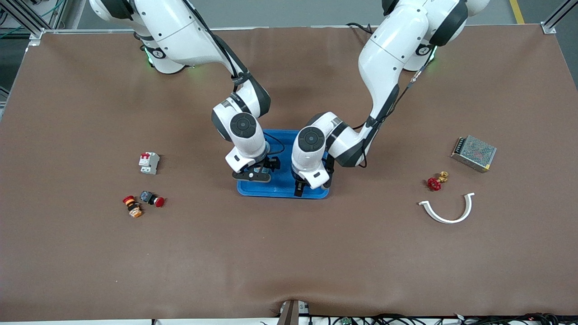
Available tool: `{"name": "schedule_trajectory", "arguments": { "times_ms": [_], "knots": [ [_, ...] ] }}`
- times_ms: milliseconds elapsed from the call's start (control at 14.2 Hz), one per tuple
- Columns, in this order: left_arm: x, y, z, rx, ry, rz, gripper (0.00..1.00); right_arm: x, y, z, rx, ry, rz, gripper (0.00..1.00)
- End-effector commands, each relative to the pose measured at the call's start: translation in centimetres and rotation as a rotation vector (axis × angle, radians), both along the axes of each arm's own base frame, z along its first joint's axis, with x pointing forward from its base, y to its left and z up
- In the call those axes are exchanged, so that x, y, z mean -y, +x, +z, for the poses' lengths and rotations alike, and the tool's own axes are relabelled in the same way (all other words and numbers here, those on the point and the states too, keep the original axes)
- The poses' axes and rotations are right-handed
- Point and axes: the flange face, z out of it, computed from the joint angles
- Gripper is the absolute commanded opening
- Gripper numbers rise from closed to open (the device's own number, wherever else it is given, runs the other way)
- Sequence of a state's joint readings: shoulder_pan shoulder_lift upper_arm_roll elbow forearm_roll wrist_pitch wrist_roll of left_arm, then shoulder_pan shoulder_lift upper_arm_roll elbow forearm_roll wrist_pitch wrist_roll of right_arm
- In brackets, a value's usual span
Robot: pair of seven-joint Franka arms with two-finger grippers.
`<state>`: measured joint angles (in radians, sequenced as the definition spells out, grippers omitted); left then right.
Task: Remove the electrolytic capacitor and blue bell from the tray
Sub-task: 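Lower and close the left gripper on capacitor while the right grips bell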
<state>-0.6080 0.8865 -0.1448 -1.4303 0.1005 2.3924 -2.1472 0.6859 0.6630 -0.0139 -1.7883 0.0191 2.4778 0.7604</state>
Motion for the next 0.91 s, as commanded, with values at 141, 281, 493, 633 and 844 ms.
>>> {"name": "schedule_trajectory", "arguments": {
  "times_ms": [141,281,493,633,844],
  "knots": [
    [-0.6,1.0,1.3,0.03,0.012,-0.014,0.61,-0.3,0.1,-0.3,0.012,-0.006,0.001,1.0],
    [-0.6,1.1,1.6,0.032,0.013,-0.02,0.24,-0.3,0.2,-0.3,0.02,-0.001,0.001,1.0],
    [-0.8,1.4,2.1,0.04,0.015,-0.021,0.0,-0.3,0.2,-0.3,0.02,-0.001,0.004,1.0],
    [-1.0,1.2,2.6,0.02,0.037,-0.042,0.0,-0.3,0.2,-0.3,0.02,-0.001,0.004,0.84],
    [-1.4,0.9,4.9,-0.013,0.078,-0.081,0.0,-0.3,0.2,-0.4,0.019,-0.002,0.004,0.6]
  ]
}}
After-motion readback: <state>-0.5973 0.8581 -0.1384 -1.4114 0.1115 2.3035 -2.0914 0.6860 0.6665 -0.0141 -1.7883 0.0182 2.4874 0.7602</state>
